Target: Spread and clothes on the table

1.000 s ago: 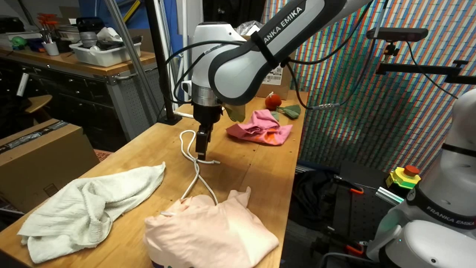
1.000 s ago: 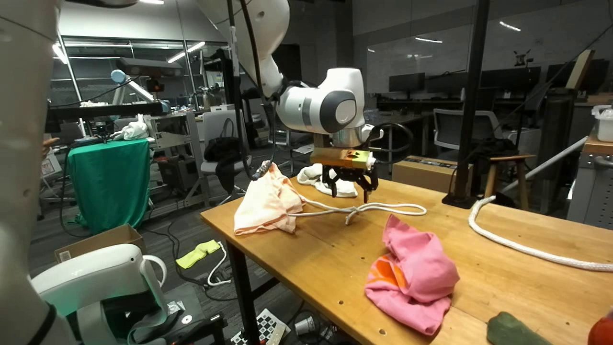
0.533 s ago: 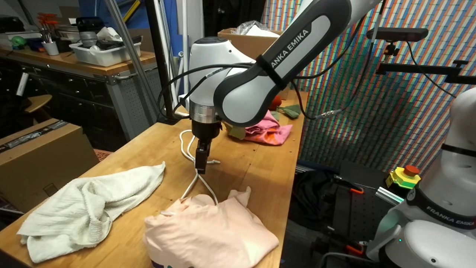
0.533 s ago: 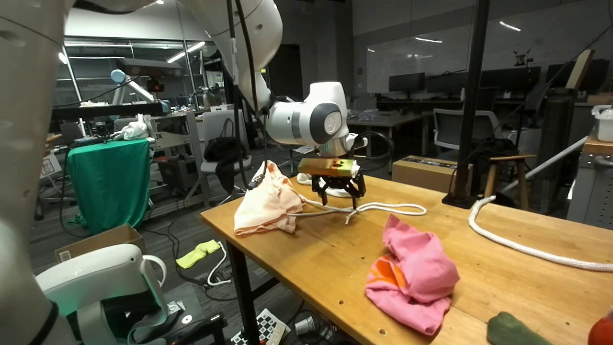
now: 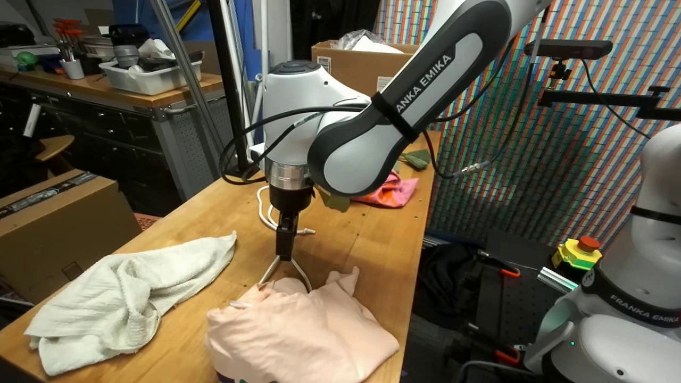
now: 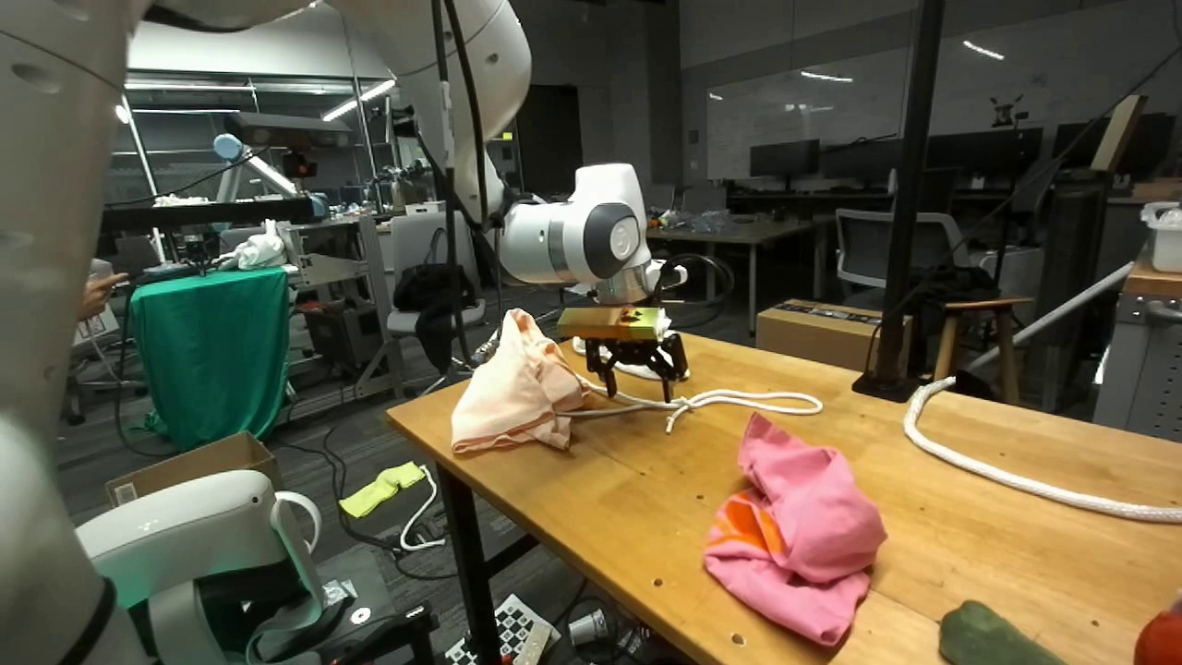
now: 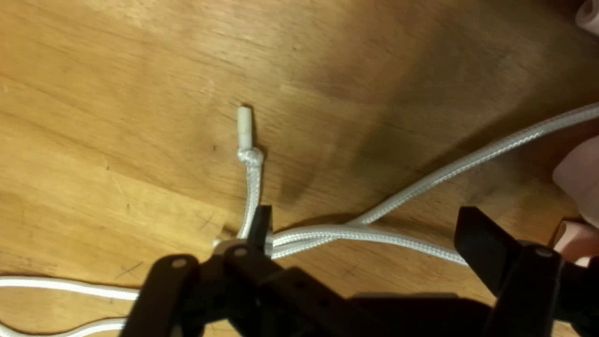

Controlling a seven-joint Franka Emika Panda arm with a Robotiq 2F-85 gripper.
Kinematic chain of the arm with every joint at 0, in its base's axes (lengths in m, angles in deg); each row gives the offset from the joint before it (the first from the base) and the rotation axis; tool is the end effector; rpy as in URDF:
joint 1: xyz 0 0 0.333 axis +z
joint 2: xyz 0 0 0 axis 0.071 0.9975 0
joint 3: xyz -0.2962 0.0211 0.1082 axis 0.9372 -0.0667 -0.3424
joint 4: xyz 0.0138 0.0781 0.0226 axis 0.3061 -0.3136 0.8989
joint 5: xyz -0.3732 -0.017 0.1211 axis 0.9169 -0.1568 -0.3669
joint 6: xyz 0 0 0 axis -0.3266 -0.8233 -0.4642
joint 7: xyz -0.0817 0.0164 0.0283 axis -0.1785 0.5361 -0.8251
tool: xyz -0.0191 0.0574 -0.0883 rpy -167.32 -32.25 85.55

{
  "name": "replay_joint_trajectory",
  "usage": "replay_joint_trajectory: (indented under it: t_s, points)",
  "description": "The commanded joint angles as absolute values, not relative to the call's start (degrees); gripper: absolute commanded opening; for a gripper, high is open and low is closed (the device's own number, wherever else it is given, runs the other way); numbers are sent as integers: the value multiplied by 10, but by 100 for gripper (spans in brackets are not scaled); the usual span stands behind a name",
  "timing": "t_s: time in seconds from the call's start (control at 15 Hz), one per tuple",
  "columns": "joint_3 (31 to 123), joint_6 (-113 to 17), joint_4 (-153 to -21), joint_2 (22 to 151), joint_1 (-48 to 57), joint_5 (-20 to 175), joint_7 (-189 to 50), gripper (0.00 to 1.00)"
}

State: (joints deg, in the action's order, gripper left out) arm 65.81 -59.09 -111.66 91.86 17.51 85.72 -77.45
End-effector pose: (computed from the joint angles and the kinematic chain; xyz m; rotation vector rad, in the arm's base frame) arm 0.5693 0.2153 0.2658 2.9705 0.8392 0.2089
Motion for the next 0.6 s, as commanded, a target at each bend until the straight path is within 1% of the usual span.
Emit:
replay_joint_trajectory:
  t_s: [0.0,0.53]
  points:
    - [669,-608,-1108,935,183,886,-755,100]
    - [680,-611,-1088,962,183,908,-751,100]
